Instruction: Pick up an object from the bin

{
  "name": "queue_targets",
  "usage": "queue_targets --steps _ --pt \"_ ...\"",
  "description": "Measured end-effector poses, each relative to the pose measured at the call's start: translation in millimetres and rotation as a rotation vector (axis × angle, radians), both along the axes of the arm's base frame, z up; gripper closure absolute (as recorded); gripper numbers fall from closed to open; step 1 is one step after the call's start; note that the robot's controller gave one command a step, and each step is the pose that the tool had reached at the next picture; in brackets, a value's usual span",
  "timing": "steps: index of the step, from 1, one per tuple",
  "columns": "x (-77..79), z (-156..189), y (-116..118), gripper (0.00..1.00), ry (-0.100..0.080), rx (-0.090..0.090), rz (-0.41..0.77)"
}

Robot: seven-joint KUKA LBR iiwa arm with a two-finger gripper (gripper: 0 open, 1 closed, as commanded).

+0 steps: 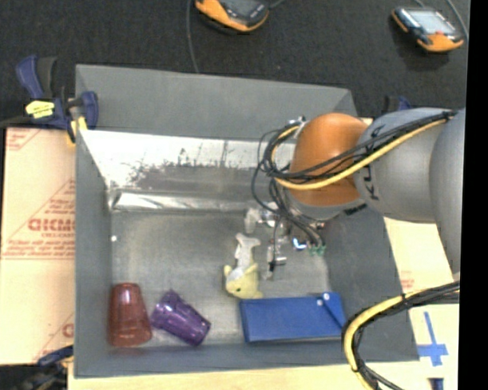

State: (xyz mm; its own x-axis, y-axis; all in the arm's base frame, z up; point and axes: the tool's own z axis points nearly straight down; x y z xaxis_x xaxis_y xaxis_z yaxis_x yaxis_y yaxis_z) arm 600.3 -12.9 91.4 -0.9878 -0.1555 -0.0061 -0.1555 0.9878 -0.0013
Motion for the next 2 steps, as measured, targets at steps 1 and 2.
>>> queue_targets --steps 1,2 --pt "-25.2 60 -1 0.0 0.005 0.0 0.0" --pt "-35.0 56 20 0.0 -0.013 -0.001 0.02"
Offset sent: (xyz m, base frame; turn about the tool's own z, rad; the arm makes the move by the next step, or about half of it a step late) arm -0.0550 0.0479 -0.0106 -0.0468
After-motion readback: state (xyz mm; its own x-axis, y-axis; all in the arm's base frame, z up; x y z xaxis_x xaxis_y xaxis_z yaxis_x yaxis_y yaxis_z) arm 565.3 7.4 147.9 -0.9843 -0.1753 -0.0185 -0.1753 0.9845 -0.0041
